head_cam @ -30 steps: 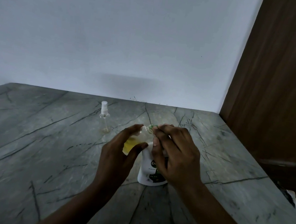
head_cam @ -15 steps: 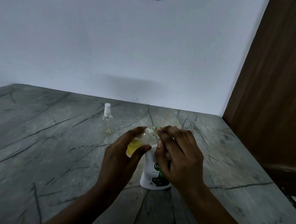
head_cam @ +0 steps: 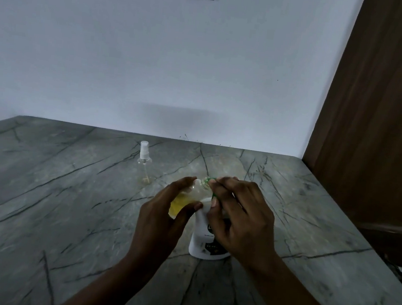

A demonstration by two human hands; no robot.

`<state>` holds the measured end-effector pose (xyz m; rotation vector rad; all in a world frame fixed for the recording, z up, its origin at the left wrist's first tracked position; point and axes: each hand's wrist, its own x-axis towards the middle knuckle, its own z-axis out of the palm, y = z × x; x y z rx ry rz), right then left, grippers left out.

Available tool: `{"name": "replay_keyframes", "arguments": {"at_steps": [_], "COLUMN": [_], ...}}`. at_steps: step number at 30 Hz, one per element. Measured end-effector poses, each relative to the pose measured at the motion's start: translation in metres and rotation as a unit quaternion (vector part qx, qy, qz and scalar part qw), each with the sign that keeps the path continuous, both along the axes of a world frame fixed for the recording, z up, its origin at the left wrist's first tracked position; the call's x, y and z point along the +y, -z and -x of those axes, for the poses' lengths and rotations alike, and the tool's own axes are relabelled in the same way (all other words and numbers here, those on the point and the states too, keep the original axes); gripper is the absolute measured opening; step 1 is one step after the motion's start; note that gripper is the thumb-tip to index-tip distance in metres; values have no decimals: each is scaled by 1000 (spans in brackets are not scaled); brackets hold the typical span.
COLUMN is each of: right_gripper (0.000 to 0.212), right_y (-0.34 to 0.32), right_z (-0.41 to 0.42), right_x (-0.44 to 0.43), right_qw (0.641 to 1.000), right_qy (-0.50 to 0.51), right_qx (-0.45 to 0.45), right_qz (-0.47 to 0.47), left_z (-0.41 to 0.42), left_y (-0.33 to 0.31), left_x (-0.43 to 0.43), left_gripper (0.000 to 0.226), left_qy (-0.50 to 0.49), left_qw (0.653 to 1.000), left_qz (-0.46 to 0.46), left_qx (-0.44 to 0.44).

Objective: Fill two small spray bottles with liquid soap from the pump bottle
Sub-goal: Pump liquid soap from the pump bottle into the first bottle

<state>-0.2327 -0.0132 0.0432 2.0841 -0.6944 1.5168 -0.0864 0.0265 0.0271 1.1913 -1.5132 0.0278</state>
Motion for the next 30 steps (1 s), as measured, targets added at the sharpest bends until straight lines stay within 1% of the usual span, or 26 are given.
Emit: {"name": "replay_keyframes", "arguments": {"at_steps": [5,11,20,24,30], "right_gripper": [27,32,37,35,41], "right_y": [-12,-10,-7,-5,2], "right_z": [5,8,2,2,0], "right_x": [2,5,2,2,-3], "right_qw": [1000,1000,999,999,998], "right_qy": [1,-12,13,23,24], "right_qx": [24,28,33,41,45], "right_qz": [3,0,-25,-6,24], "left_z": [1,3,3,2,1], "left_y": [-3,-5,-10,-10,-9], "left_x": [1,3,4,3,2], "left_gripper": [42,43,43,44,45], "left_qy": [-3,-3,-3,-8,-12], "left_qw": [1000,1000,1000,1000,1000], "left_qz": [4,9,19,25,21], "left_qx": [11,8,15,3,-2]}}
